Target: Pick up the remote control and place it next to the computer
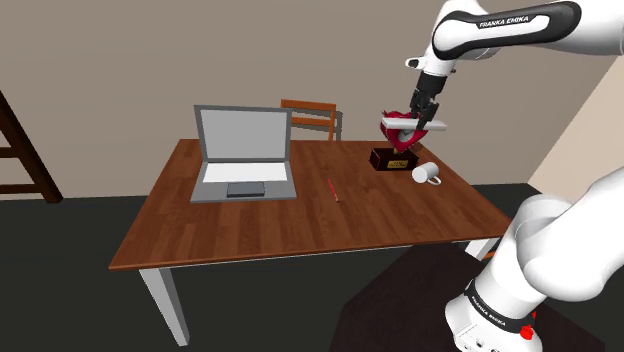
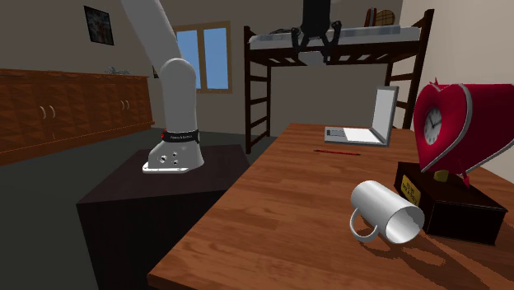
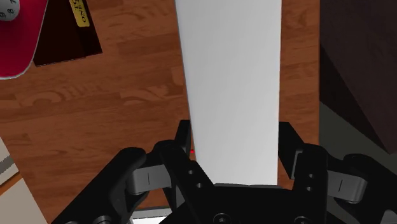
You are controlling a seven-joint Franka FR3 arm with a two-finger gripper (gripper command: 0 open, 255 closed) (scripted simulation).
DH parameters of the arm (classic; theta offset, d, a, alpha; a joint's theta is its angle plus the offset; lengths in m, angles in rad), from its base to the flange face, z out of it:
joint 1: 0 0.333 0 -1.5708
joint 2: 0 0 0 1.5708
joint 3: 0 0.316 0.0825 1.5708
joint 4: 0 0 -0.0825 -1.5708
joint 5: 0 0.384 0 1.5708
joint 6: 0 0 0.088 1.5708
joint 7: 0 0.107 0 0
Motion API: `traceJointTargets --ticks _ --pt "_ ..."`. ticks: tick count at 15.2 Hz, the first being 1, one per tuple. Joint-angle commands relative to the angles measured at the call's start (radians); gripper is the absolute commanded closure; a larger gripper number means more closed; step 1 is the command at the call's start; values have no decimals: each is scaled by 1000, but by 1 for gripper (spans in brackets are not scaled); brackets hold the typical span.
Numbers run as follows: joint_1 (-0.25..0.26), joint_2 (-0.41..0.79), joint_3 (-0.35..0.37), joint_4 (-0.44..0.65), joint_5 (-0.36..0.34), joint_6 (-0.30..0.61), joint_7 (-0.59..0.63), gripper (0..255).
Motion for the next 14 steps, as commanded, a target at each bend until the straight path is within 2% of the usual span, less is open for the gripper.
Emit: traceJointTargets --ticks 1,8,14 --pt "22 24 26 18 20 -1 39 255" --pt "95 121 107 84 88 8 164 255" --pt "154 235 164 186 147 5 256 255"
